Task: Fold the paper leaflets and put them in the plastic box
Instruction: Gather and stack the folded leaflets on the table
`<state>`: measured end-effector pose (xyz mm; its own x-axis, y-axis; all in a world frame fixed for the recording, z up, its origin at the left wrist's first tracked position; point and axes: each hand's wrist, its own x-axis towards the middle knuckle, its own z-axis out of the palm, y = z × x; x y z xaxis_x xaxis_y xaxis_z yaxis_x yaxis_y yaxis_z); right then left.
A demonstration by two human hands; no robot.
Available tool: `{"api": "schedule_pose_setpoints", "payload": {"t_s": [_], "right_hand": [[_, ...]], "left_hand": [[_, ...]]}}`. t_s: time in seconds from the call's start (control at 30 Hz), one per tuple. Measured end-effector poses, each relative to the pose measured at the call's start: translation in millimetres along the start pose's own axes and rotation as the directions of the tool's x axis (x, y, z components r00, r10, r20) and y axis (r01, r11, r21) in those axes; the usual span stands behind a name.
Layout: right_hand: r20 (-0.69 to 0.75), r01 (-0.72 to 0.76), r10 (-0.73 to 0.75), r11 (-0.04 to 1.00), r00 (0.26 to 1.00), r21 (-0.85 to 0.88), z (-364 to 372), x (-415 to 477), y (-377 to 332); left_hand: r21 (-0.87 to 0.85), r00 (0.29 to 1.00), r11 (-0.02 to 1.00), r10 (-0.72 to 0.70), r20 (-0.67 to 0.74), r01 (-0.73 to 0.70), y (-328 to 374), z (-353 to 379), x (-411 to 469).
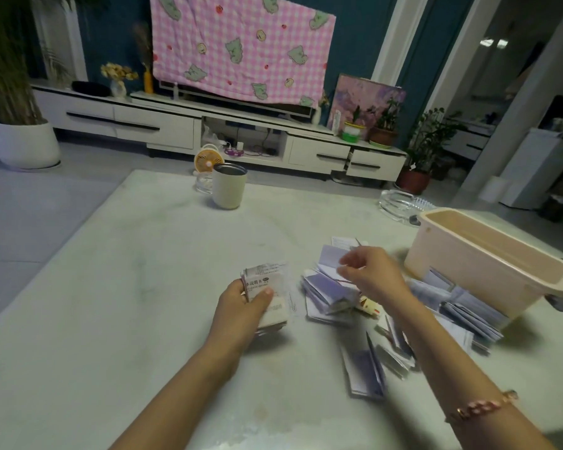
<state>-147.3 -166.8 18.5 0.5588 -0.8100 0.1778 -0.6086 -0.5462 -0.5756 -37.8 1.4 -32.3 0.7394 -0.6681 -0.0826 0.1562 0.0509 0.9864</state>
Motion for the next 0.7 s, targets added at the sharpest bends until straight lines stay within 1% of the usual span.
{"api": "schedule_pose_setpoints", "payload": {"t_s": [0.07, 0.17, 0.23, 0.33, 0.4, 0.43, 0.5, 0.57, 0.6, 0.63, 0.67, 0.7], "right_hand": [[0.106, -0.073, 0.082, 0.994, 0.991, -0.085, 12, 6, 10], [0.194, -0.110, 0.143, 0.980, 0.971, -0.168, 22, 4, 11], [0.209, -0.123, 0.164, 0.973, 0.964, -0.195, 25, 2, 8], [0.194, -0.147, 0.186, 0.969, 0.963, -0.199, 29, 2, 4], [0.191, -0.130, 0.172, 0.968, 0.967, -0.212, 29, 2, 7], [0.180, -0.110, 0.144, 0.976, 0.973, -0.186, 29, 2, 6], [0.128, -0.071, 0.076, 0.997, 0.989, -0.042, 26, 1, 4], [-0.026, -0.007, 0.010, 0.995, 1.000, 0.101, 20, -4, -3], [-0.078, 0.008, 0.007, 0.981, 0.997, 0.196, 16, -8, -8], [-0.070, 0.009, 0.013, 0.949, 0.997, 0.315, 14, -14, -14], [-0.003, -0.007, 0.010, 0.893, 1.000, 0.450, 13, -22, -23], [0.095, -0.044, -0.011, 0.831, 0.995, 0.555, 14, -31, -30]], "left_hand": [[0.011, 1.000, 1.000, -0.009, 0.000, 0.009, -1, 2, 0], [0.005, 0.999, 0.999, -0.032, 0.004, 0.032, -2, 5, 1], [-0.012, 0.998, 0.998, -0.069, -0.004, 0.069, -4, 5, 0], [-0.058, 0.992, 0.990, -0.129, -0.005, 0.128, -4, 4, 0], [-0.090, 0.989, 0.985, -0.150, -0.003, 0.149, -4, 4, 0], [-0.095, 0.989, 0.984, -0.149, -0.007, 0.147, -3, 1, 1], [-0.112, 0.989, 0.983, -0.146, -0.016, 0.143, -2, 0, 3], [-0.113, 0.990, 0.984, -0.141, -0.026, 0.138, -2, -3, 4], [-0.114, 0.990, 0.984, -0.138, -0.028, 0.135, -2, -3, 5], [-0.119, 0.990, 0.984, -0.136, -0.030, 0.132, -3, -3, 5], [-0.117, 0.991, 0.985, -0.132, -0.032, 0.127, -2, -2, 5], [-0.109, 0.991, 0.986, -0.127, -0.036, 0.122, -3, -1, 4]]}}
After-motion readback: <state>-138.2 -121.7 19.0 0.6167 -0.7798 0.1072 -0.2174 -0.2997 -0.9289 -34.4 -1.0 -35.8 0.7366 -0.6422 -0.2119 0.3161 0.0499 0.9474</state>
